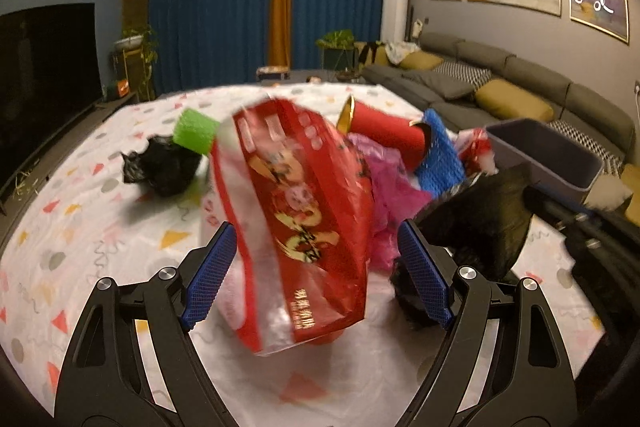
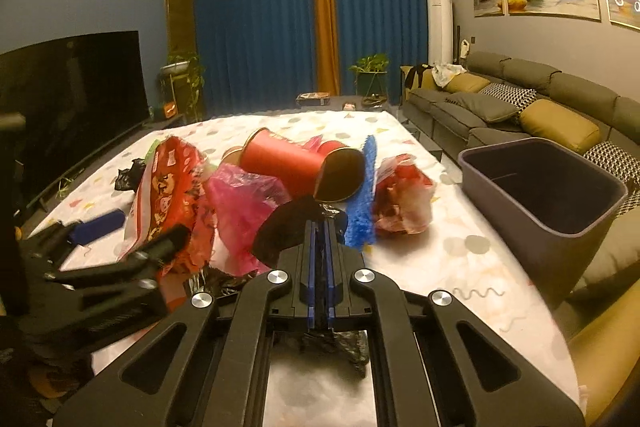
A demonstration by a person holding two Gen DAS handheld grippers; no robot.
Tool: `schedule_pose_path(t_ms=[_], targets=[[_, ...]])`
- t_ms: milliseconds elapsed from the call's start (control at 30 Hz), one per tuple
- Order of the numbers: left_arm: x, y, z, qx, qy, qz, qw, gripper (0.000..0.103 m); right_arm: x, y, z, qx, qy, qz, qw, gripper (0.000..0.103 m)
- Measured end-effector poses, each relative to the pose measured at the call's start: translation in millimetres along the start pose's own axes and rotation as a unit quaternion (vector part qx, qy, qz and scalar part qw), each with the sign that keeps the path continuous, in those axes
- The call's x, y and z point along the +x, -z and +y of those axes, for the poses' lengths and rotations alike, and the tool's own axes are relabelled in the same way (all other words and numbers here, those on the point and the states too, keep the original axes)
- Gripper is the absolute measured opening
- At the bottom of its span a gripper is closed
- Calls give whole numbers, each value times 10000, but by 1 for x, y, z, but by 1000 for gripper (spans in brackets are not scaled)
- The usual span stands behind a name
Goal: Collect trash
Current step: 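Grasp the red snack bag with the left tool while the right tool grasps a black plastic bag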
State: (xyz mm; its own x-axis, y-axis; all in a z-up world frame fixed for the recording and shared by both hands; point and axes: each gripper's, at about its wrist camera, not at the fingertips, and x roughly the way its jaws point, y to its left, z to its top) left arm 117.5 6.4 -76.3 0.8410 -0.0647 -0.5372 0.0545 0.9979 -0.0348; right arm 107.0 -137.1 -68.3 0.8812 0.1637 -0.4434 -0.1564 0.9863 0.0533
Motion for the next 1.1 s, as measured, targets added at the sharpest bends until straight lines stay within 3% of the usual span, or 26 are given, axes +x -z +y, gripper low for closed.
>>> schedule_pose_path(t_ms=[333,367,400,433,467,500,867,1000,1100], targets=[[9,2,19,-376,76,259,9989,8,4,4,-4,37,-137,167,9998,5],[7,2,20,-391,90,227,9989,3,5,4,-4,38,-183,197,9996,10],[4,2,23,-412,105,185,9989,2,5,5,-3,33,-245,214,9995,18],[1,2,25,-433,121,139,9989,2,4,6,-2,20,-277,218,9994,40],[-2,1,26,-448,138,108,9988,1,3,7,-2,23,-311,187,9993,57],[-6,1,29,-478,155,52,9987,1,1,7,0,24,-322,153,9994,59],[-47,-10,53,-785,210,-433,9958,1,35,10,10,-14,-460,798,9958,59],[-51,-9,55,-810,227,-454,9954,1,45,13,18,-152,-532,1030,9931,50],[-51,-10,56,-815,236,-460,9953,1,53,15,24,-288,-565,1217,9905,35]])
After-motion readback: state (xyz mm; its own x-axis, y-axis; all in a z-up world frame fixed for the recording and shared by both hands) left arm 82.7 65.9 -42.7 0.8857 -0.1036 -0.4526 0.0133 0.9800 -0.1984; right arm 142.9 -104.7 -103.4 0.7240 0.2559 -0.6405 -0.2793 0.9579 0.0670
